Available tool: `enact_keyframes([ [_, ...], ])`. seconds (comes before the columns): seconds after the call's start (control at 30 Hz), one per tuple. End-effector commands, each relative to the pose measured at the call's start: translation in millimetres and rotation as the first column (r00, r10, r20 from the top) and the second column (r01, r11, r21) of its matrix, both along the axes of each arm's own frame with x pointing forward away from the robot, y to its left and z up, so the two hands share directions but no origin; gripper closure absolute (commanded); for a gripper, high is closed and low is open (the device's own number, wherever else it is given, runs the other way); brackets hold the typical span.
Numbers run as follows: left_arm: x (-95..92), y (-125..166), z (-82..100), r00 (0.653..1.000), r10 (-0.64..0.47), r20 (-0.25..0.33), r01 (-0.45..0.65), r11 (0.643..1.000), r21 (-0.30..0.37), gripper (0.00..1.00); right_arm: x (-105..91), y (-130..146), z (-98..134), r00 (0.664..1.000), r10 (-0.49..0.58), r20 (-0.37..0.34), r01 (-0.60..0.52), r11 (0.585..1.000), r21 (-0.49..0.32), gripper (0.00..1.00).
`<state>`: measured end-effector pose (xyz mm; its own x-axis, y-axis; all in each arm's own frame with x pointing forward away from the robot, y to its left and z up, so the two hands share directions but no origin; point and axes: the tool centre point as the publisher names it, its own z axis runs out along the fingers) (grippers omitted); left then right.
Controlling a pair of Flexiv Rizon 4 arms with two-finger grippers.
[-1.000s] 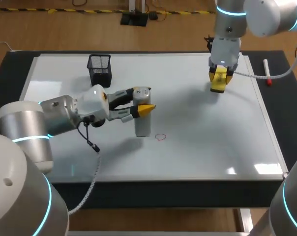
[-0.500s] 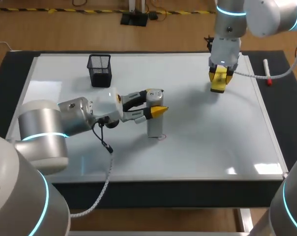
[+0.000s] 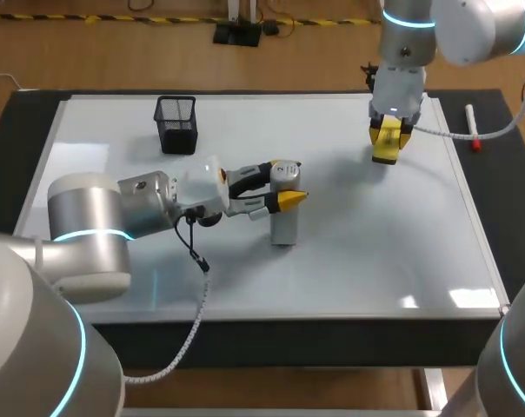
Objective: Pick up the inspection probe, press it on each red-marked spot on the whiteboard one by one, put down the probe, pick up the eraser, and wipe off all the red marks.
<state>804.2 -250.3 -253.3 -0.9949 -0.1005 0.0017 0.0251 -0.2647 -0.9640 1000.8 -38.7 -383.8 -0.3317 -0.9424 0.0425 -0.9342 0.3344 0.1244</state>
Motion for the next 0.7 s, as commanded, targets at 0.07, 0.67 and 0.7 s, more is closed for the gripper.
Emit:
enact_keyframes([
  [0.07,1.3,-2.7,-4.0,1.0,-0.009,-0.001,0.009,1.0,0.0,1.0,0.8,-0.8,1.0,1.0,0.002,-0.001,-0.002,1.0,-0.003,1.0],
  [0.67,2.4,-2.6,-8.5,1.0,-0.013,-0.009,0.013,1.0,0.014,1.0,0.8,-0.8,1.0,1.0,0.002,-0.001,-0.002,1.0,-0.003,1.0],
  [0.7,2.3,-2.6,-8.5,1.0,-0.013,-0.009,0.014,1.0,0.014,1.0,0.8,-0.8,1.0,1.0,0.002,-0.001,-0.002,1.0,-0.003,1.0],
])
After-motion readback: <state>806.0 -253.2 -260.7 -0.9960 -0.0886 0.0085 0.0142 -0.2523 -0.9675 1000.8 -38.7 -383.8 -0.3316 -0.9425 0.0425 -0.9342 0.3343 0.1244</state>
